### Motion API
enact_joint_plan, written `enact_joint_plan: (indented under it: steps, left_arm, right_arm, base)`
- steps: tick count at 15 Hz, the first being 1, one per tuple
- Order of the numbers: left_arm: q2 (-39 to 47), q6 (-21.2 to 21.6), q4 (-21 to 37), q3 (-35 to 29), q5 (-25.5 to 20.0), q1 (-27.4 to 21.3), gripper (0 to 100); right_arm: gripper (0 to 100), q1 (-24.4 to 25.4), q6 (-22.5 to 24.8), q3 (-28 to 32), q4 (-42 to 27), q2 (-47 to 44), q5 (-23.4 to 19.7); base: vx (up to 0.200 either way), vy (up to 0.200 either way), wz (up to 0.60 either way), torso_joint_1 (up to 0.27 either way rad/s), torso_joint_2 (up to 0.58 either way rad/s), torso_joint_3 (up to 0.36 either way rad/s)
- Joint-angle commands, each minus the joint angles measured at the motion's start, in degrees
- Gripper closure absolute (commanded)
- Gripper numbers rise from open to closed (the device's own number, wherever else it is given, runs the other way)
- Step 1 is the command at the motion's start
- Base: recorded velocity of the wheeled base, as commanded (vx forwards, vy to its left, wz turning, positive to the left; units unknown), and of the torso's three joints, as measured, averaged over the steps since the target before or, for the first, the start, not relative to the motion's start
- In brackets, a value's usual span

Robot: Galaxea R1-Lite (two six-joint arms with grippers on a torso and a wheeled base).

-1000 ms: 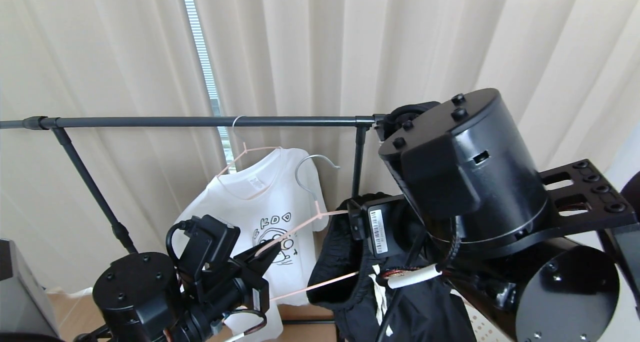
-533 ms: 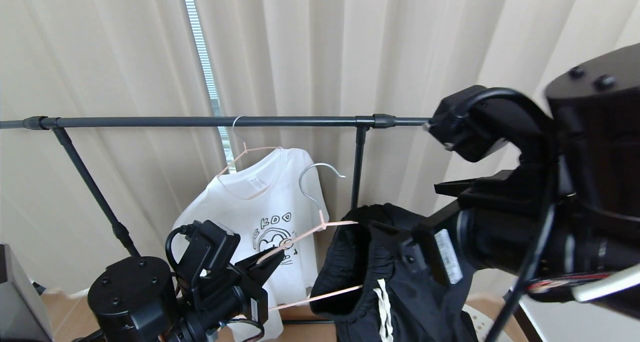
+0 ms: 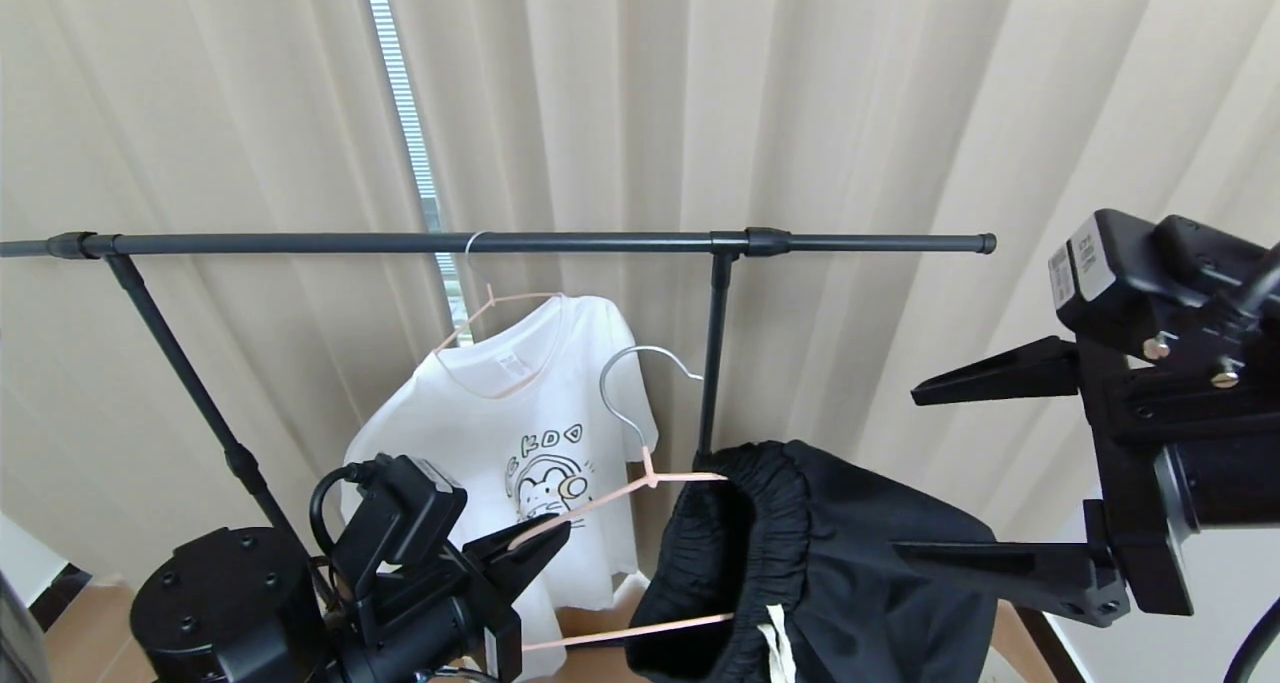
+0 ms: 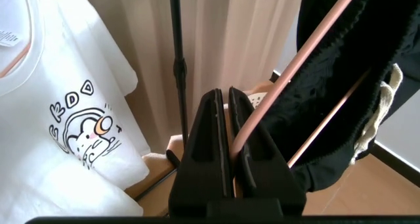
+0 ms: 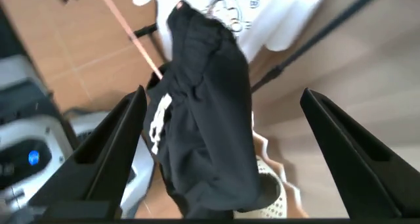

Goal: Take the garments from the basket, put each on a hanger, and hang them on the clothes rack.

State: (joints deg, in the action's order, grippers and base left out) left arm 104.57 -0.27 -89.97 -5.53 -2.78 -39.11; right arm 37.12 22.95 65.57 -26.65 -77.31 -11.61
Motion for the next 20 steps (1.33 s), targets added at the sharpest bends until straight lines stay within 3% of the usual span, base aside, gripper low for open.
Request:
enact_joint_plan:
  steps: [1,3,5,13,20]
  left_arm:
    - [-0.86,0.0,-0.03,1.14,-1.44,-0.09,100]
    - [-1.21,0.09,-0.03,2.28,-3.64,-0.18,100]
    - [-1.65,0.09,-0.03,2.37,-4.16,-0.18,100]
    - [-2.09,0.18,-0.03,2.28,-4.16,-0.18,100]
    - [-2.09,0.18,-0.03,2.19,-4.16,-0.18,100]
  right_arm:
    - [0,-3.02,4.64,3.68,-5.17,-5.92,-3.07]
    - [0,-4.51,10.27,8.08,-11.5,-9.17,-8.17]
    - [0,-4.78,11.76,10.45,-14.22,-11.9,-11.25]
    - [0,0.85,6.22,10.72,-12.99,-16.64,-10.98]
    - [0,2.69,5.87,11.59,-10.79,-19.54,-8.61]
  base:
    - [0.0,0.0,0.0,0.0,0.0,0.0]
    - [0.0,0.0,0.0,0.0,0.0,0.0]
    - [0.0,0.0,0.0,0.0,0.0,0.0]
    - [0.0,0.0,0.0,0.0,0.0,0.0]
    - [0.0,0.0,0.0,0.0,0.0,0.0]
